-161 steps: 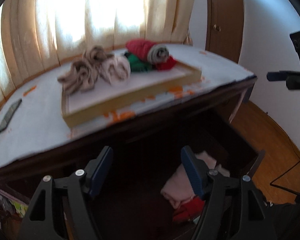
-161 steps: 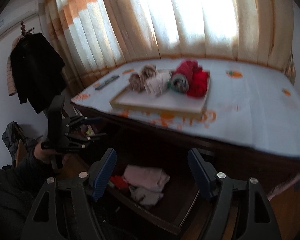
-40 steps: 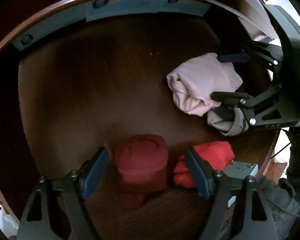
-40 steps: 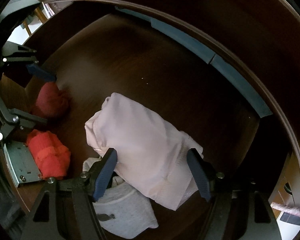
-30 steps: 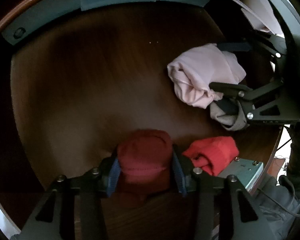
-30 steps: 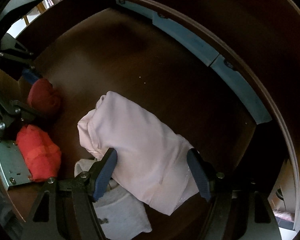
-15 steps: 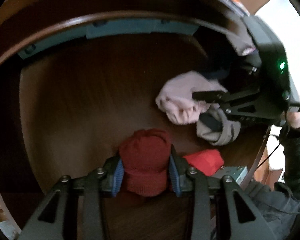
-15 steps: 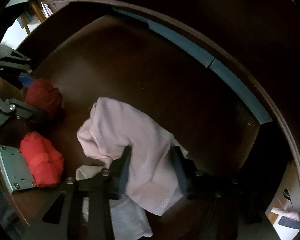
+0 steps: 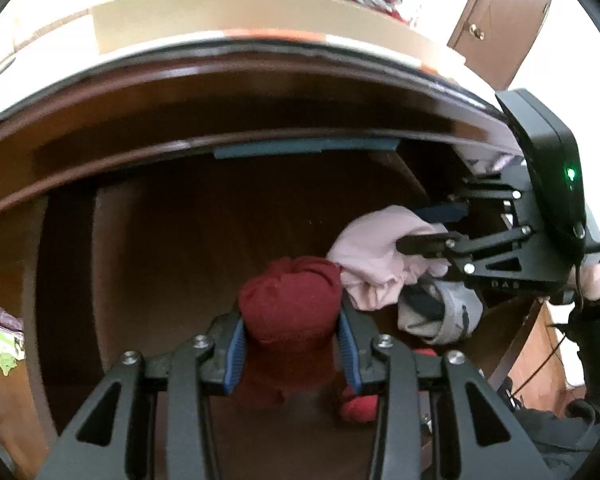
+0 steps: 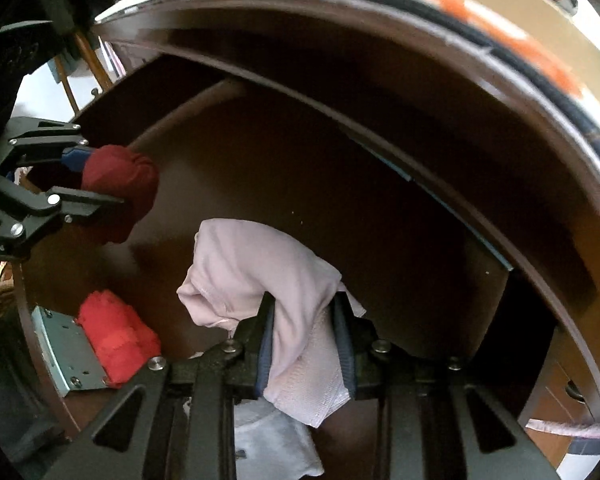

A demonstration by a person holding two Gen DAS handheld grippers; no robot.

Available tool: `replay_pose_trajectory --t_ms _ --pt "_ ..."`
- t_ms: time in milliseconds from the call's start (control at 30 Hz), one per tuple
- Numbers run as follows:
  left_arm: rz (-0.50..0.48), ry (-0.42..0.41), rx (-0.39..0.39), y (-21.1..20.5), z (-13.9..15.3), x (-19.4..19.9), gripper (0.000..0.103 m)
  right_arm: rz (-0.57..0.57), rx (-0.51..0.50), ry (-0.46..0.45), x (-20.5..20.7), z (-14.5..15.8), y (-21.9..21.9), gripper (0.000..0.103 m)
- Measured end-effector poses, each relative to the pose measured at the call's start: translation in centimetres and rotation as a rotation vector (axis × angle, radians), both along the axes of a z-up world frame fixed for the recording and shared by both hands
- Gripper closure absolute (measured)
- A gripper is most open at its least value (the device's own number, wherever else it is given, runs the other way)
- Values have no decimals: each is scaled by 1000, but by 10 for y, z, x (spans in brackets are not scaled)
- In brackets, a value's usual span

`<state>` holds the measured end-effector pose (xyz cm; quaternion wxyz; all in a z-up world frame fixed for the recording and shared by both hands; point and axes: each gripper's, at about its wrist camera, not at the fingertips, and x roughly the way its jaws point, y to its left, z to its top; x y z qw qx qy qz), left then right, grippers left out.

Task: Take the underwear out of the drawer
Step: 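Lift the pink underwear with the right tool while the left tool lifts the red sock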

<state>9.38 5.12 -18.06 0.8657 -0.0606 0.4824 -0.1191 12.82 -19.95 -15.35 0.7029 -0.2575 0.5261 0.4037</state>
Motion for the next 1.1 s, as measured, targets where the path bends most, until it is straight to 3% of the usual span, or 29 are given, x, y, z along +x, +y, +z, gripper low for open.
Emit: replay_pose_trajectory --t_ms 300,800,1100 --pt "24 -117 22 -5 15 -16 64 -52 139 -31 -18 39 -19 73" --pt "73 -237 68 -6 23 -29 64 -86 309 -83 4 53 -96 73" --pt "88 -300 100 -8 31 -34 64 -91 363 -130 -3 61 -95 73"
